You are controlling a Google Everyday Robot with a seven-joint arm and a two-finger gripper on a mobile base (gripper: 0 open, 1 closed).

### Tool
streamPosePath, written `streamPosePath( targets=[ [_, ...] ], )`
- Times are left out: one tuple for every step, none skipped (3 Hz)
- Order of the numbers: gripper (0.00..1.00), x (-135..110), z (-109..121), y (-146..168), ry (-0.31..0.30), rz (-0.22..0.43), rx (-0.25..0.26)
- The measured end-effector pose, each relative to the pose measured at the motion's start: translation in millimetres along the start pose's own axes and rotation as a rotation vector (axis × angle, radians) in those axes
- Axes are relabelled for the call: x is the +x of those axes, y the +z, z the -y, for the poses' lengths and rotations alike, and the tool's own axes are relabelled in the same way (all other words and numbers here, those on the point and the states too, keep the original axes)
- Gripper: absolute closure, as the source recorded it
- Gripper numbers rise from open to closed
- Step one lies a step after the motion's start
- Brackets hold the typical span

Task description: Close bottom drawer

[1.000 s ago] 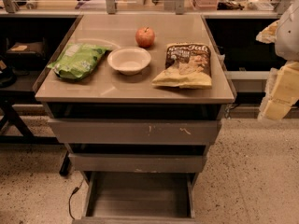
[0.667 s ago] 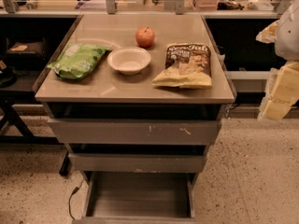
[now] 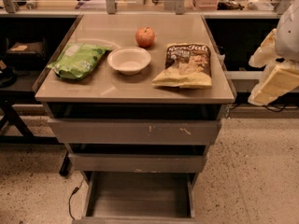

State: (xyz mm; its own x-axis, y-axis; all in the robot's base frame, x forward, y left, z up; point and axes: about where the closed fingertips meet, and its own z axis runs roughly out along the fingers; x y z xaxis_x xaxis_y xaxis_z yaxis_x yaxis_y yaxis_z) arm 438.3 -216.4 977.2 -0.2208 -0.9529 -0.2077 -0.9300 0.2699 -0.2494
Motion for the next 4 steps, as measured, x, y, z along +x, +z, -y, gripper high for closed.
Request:
streamPosePath(
  targets=[
    [0.64,0,0,0,0.000,0.000,0.000],
    [0.87,0,0,0,0.000,0.000,0.000],
    [1.00,0,0,0,0.000,0.000,0.000],
    [1.00,6,-17,11,0.010,-0.017,-0.018]
  ],
)
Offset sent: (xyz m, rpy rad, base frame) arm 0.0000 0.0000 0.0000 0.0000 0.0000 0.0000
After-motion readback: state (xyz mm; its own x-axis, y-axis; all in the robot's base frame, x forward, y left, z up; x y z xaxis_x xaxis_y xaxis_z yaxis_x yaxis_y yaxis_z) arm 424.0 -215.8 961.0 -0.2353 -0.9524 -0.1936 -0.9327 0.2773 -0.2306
